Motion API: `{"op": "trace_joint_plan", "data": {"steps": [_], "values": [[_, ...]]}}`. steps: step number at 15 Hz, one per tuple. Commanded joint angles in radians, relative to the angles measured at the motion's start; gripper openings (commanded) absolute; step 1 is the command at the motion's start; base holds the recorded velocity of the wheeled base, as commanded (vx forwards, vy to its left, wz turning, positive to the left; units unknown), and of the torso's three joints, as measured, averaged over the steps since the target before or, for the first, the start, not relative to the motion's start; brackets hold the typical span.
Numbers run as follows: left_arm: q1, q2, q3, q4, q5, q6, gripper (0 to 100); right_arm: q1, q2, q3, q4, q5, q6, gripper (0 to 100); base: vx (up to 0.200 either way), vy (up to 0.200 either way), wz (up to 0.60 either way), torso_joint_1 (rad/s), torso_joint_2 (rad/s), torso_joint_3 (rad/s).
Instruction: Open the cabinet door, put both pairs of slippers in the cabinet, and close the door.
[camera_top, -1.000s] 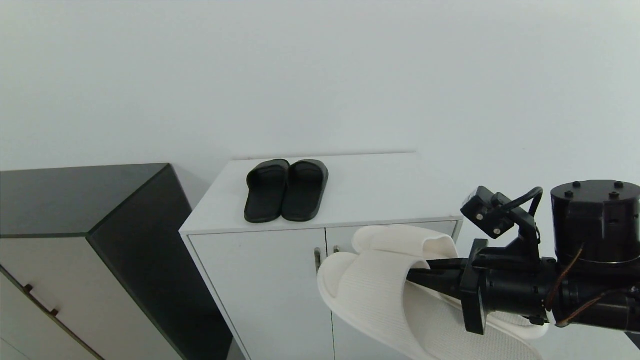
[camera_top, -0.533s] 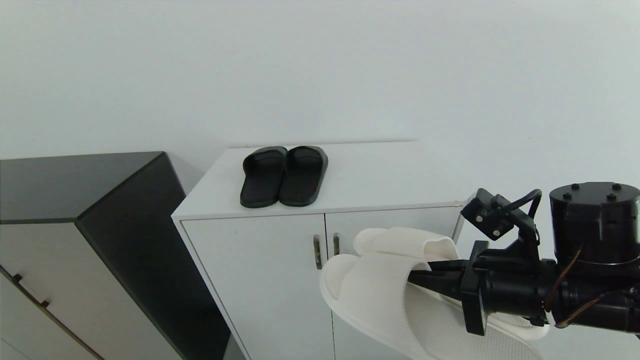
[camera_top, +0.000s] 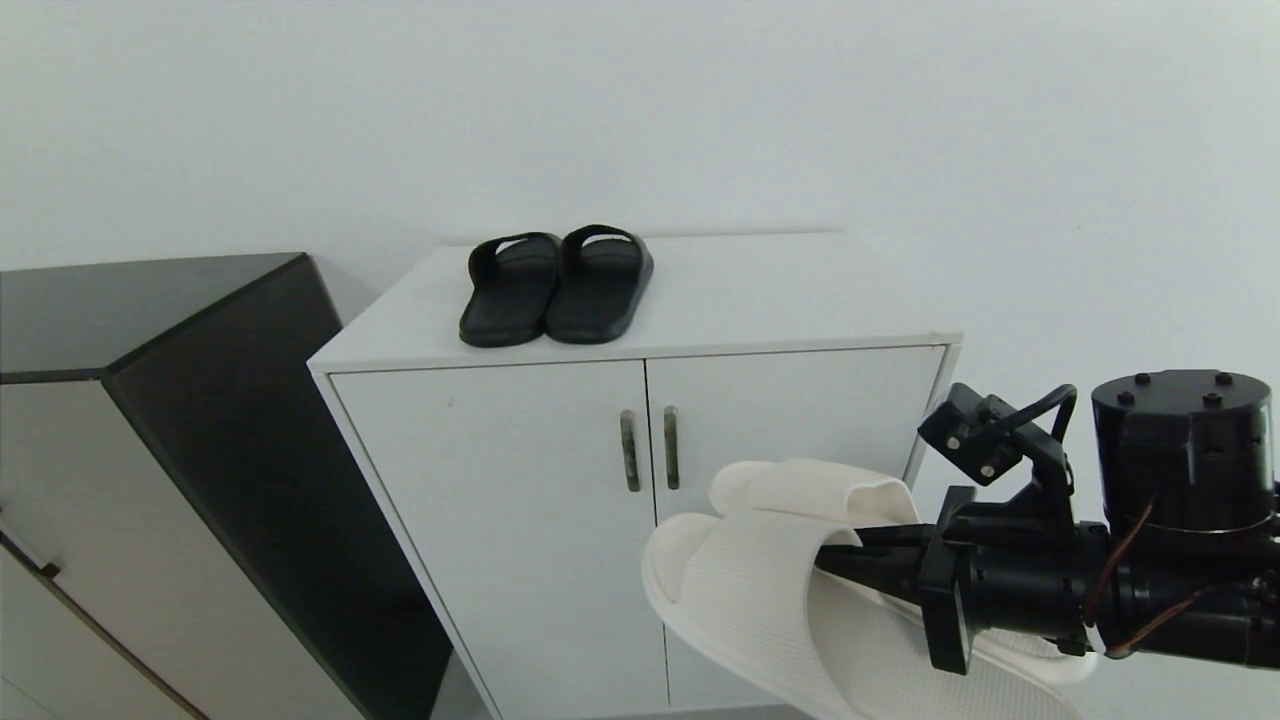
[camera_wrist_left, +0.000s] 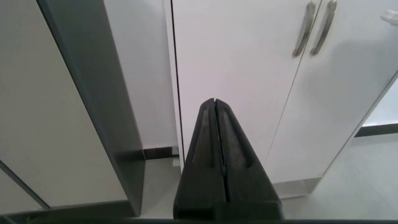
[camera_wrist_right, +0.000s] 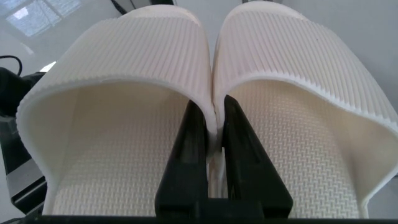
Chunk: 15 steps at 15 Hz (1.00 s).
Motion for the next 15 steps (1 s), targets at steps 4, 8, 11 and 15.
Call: {"op": "trace_joint_plan", "data": {"steps": [4,8,11,15], "values": [[0.001,0.000,0.000,0.001,0.000,0.000,0,0.000,0.006,0.006,0.000,0.000,-0.002,0,0.000,0.000,0.00,-0.175,0.49,0.309],[0.001,0.000,0.000,0.001,0.000,0.000,0,0.002,0.004,0.010,0.000,0.002,-0.002,0,0.000,0.000,0.00,-0.146,0.47,0.326],[0.001,0.000,0.000,0.001,0.000,0.000,0,0.002,0.004,0.010,0.000,0.002,-0.002,0,0.000,0.000,0.00,-0.111,0.46,0.344],[0.001,0.000,0.000,0.001,-0.002,0.002,0,0.002,0.001,0.021,-0.009,0.000,-0.016,0,0.000,0.000,0.00,-0.062,0.44,0.376]]}}
